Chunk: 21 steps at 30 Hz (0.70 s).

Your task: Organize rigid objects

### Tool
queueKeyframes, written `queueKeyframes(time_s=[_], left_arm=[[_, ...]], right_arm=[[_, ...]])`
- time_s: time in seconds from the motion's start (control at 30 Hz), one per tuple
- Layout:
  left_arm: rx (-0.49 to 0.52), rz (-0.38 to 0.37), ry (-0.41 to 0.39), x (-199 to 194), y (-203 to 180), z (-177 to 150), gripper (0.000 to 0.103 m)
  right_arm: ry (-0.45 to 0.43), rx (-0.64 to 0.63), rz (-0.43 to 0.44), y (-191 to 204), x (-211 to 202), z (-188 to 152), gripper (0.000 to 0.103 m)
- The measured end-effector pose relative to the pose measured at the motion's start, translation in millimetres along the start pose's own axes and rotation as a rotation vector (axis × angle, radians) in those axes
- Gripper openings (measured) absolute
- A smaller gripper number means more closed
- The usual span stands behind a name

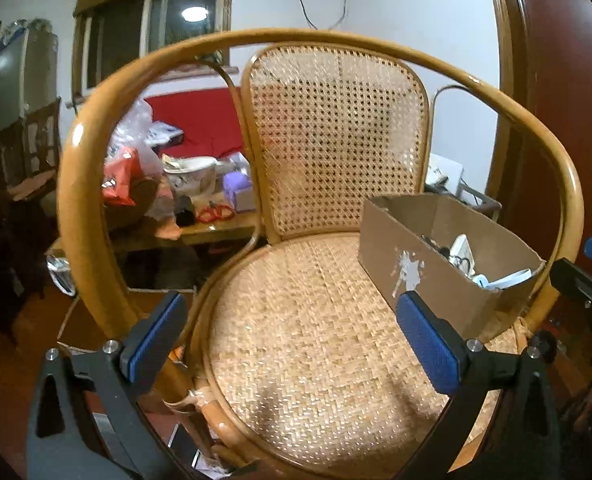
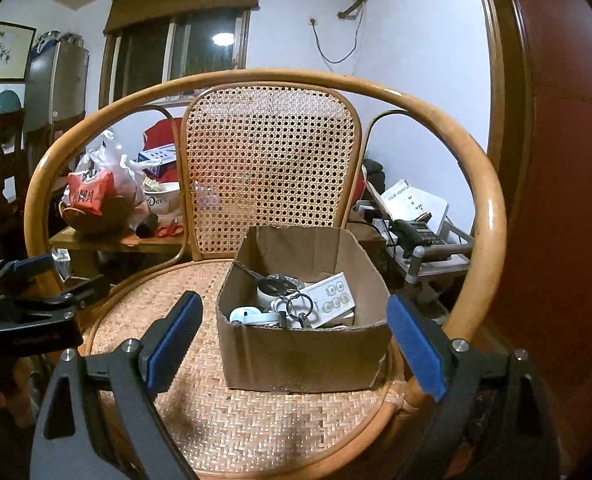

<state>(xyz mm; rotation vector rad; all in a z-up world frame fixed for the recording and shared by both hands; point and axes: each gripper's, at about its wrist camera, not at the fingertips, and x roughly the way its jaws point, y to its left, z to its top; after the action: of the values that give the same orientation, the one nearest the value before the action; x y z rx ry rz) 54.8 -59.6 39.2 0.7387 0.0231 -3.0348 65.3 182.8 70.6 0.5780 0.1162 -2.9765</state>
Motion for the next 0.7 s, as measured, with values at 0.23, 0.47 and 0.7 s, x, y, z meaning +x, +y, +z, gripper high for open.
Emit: queueKeyframes(time_s=[0.23,0.47,0.7], left_arm=[[-0.001,-0.019,-0.015,-5,-2,0,0.103],[0.013,-0.038,-0.01,-6,-7,-1,0.103],[0.018,-0.045,-0.003,-6,-11,-3,0.103]], right_arm=[[0.004,0.019,-0.013,-2,2,-1,0.098],[-0.01,0.018,-0.028,-4,-1,0,0.098],[-0.006,0.029,-0.031,-5,-1,0,0.098]])
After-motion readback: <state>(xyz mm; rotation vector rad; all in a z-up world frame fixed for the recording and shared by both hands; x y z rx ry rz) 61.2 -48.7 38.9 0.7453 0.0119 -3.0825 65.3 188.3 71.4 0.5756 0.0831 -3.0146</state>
